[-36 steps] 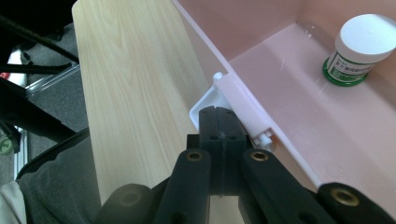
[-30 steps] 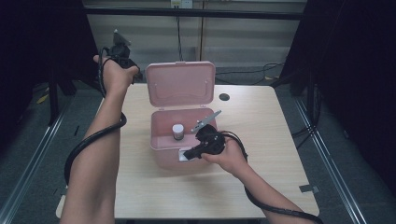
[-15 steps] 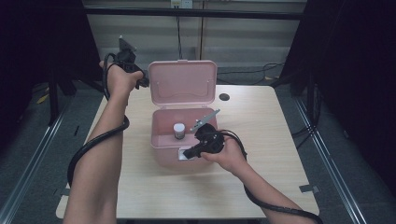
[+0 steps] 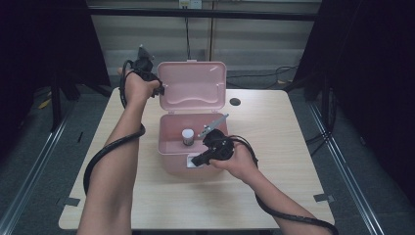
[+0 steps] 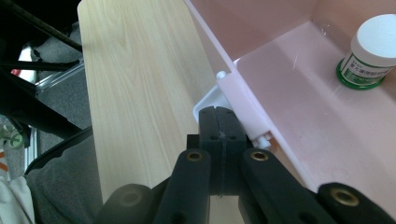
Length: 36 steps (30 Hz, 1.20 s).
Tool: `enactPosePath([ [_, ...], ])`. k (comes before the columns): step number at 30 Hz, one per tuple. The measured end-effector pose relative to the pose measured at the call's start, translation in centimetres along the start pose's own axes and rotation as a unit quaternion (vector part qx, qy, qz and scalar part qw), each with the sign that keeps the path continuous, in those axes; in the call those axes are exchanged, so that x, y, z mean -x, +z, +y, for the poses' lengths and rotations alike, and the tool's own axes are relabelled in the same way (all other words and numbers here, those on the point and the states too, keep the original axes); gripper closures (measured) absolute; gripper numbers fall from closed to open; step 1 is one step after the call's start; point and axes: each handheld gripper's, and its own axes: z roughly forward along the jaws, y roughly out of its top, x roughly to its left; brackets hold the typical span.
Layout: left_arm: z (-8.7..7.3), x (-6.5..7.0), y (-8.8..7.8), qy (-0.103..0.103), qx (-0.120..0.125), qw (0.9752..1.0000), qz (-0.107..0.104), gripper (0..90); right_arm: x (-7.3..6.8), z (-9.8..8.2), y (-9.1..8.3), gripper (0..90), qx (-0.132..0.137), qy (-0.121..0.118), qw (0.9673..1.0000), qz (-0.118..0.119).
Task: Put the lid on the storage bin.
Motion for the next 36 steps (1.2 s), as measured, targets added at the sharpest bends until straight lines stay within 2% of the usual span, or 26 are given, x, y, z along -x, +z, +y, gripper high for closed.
enactPosePath([
  [1,0.0,0.1,0.4,0.008,-0.005,0.9999,0.007,81.2,0.0,0.0,0.0,90.0,0.000,0.001,1.0000,-0.001],
  [2,0.0,0.1,0.5,0.003,-0.009,0.9999,0.014,86.1,0.0,0.0,0.0,90.0,-0.001,0.001,1.0000,0.000],
  [6,0.1,0.5,0.4,0.010,-0.015,0.9994,0.029,88.0,0.0,0.1,0.0,90.0,-0.004,0.001,1.0000,-0.001],
  [7,0.1,0.7,0.2,0.003,-0.014,0.9996,0.025,88.0,0.0,0.2,0.0,90.0,-0.005,0.002,1.0000,0.000],
  [9,0.0,0.7,-0.1,0.008,-0.015,0.9996,0.022,87.6,0.0,0.2,0.0,90.0,-0.006,0.002,1.0000,0.000],
  [14,-0.8,0.9,-0.8,0.015,-0.004,0.9996,0.025,87.6,-0.3,0.3,0.2,90.0,-0.008,0.002,0.9999,-0.006],
  [20,-1.5,0.8,-1.8,0.012,-0.001,0.9996,0.026,87.2,-0.5,0.4,0.2,90.0,-0.011,0.002,0.9998,-0.017],
  [26,-2.1,0.9,-2.3,0.024,0.001,0.9992,0.033,87.0,-0.4,0.5,0.2,90.0,-0.009,0.013,0.9996,-0.021],
  [36,-2.9,1.2,-2.8,0.024,0.005,0.9992,0.031,86.5,-0.5,0.8,0.3,90.0,-0.009,0.026,0.9993,-0.025],
])
